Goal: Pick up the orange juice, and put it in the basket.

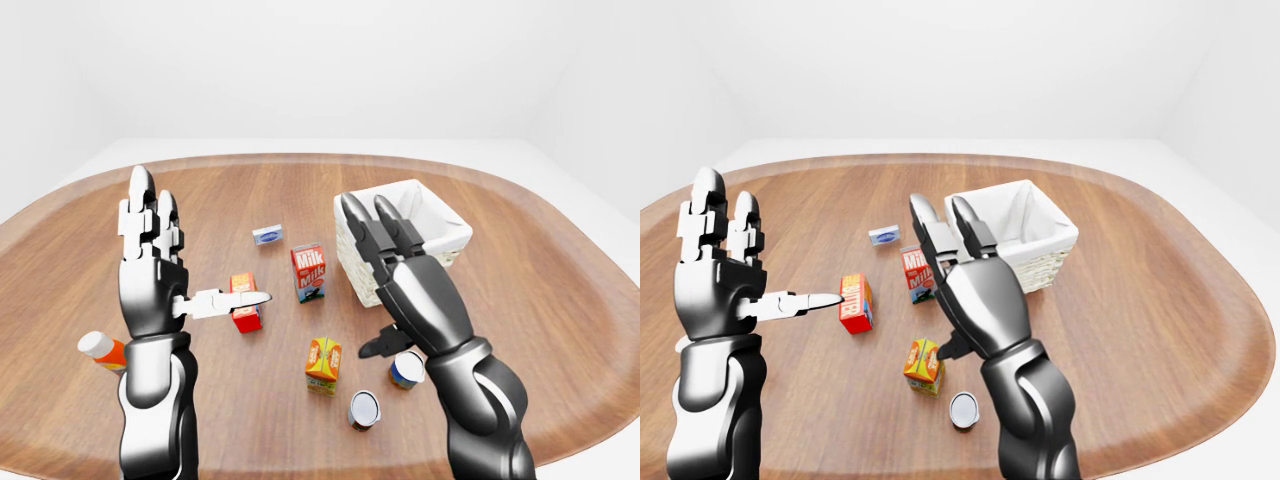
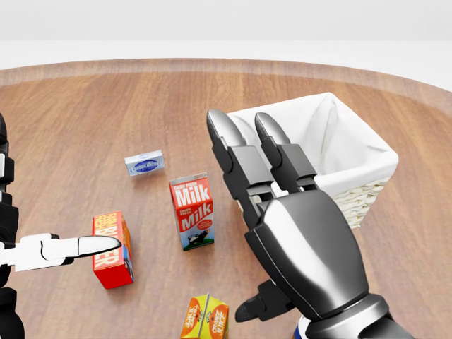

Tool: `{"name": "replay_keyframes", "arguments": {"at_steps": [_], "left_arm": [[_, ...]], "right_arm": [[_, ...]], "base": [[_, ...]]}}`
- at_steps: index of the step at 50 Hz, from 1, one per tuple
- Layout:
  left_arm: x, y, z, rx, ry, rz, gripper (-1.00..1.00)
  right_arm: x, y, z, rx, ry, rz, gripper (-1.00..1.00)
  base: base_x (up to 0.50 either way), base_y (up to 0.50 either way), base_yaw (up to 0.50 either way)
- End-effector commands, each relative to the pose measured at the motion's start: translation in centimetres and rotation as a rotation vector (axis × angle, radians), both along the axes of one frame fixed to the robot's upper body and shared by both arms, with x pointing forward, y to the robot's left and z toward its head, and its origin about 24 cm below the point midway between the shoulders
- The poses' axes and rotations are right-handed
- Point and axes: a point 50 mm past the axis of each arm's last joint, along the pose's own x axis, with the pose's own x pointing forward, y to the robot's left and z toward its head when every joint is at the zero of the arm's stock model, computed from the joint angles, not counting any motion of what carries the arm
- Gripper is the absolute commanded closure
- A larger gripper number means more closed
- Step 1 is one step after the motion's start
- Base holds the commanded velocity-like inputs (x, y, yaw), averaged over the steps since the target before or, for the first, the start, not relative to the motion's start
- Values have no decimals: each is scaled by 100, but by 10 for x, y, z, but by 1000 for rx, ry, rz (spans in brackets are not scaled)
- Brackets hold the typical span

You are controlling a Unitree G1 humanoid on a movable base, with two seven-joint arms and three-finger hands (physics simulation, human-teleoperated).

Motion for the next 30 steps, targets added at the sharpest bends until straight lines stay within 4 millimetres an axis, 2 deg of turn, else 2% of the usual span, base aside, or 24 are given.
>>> {"name": "replay_keyframes", "arguments": {"at_steps": [1, 6, 17, 30], "left_arm": [[0, 0, 0, 0, 0, 0, -100], [0, 0, 0, -1, 0, 0, -100], [3, 2, -5, -10, 24, 2, -100], [-1, 1, 0, -10, -3, 1, -100]], "right_arm": [[-5, 5, 4, -26, -8, 11, -100], [-7, 8, 2, -32, -1, 16, -100], [-8, 20, -19, -49, 60, 56, -100], [-9, 27, -34, -50, 96, 81, -100]], "base": [[0, 0, 0], [0, 0, 0], [0, 0, 0], [0, 0, 0]]}}
